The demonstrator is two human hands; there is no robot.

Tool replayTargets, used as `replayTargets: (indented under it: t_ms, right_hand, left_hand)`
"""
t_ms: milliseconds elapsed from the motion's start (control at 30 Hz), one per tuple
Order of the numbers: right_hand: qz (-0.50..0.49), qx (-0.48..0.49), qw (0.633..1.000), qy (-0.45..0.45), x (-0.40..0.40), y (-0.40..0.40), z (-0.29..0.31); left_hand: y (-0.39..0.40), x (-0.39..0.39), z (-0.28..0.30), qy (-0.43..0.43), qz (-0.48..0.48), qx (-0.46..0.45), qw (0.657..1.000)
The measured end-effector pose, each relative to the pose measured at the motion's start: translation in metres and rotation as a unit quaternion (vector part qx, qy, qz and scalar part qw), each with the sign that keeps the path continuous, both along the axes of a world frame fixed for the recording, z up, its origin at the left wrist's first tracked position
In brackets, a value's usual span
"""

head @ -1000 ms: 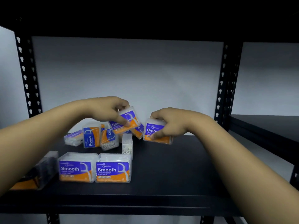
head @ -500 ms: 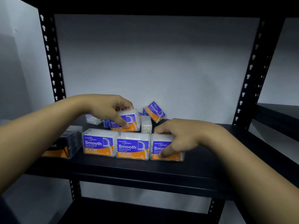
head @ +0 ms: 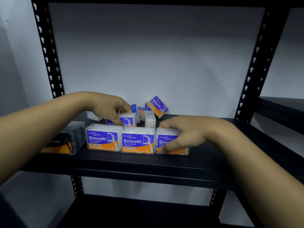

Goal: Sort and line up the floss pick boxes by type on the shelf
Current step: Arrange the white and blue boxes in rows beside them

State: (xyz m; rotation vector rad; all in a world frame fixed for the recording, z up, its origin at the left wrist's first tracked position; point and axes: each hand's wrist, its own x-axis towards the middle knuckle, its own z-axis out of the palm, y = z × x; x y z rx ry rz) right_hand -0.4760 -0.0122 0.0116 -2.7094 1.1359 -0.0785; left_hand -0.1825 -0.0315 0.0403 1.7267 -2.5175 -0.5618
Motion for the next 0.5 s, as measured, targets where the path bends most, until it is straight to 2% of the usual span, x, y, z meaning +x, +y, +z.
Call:
replayTargets:
  t_ms: [200,500]
  right_hand:
    - [-0.001,-0.016,0.994,-0.110,0.014,0.004,0.012]
    - [0.035,-0.032,0.992,-0.120,0.051,0.008,-0.006]
  left_hand:
    - [-0.005,0.010,-0.002,-0.019,-0.024,0.002,1.000]
    - [-0.015,0.019,-0.010,-0.045,-0.055,-0.011,0.997]
